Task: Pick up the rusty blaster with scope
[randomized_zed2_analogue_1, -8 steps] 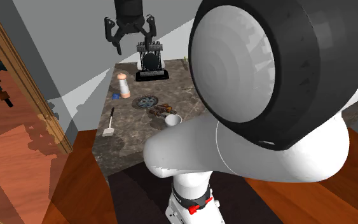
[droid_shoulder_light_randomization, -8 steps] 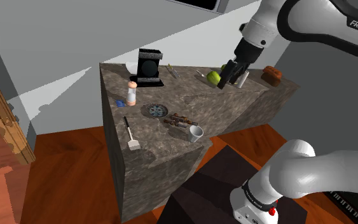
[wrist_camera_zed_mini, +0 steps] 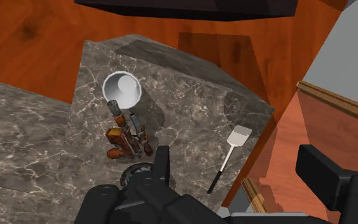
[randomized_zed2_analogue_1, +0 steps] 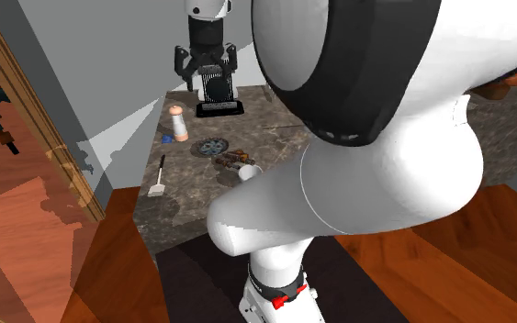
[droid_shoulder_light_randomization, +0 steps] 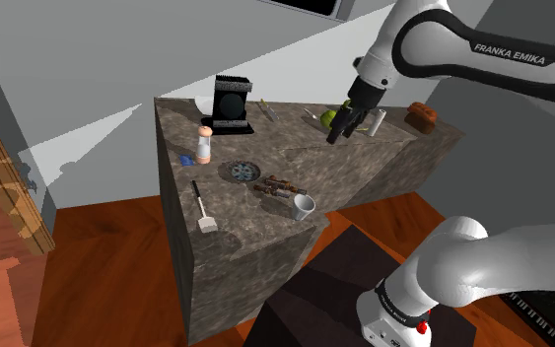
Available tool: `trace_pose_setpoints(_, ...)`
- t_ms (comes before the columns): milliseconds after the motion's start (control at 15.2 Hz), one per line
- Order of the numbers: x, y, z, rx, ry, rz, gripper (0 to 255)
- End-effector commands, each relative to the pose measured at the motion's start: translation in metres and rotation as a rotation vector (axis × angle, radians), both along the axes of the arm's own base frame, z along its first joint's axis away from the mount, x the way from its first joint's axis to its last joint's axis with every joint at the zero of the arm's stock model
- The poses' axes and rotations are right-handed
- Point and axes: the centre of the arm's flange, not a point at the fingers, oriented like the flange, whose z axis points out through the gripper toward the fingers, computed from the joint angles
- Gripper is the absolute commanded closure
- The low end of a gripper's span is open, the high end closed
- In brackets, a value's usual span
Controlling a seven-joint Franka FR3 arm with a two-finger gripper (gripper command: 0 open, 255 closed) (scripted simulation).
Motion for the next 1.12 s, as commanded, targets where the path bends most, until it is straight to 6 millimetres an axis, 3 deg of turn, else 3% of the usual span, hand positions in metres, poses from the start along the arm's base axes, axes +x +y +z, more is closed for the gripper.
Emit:
trace_pose_setpoints(0, 0.014, -0.018, -0.022, 0.016, 0.011, 0.013, 0)
trace_pose_setpoints(1056, 0.126, -0.126, -0.191, 0.144, 0.108, 0.111, 0)
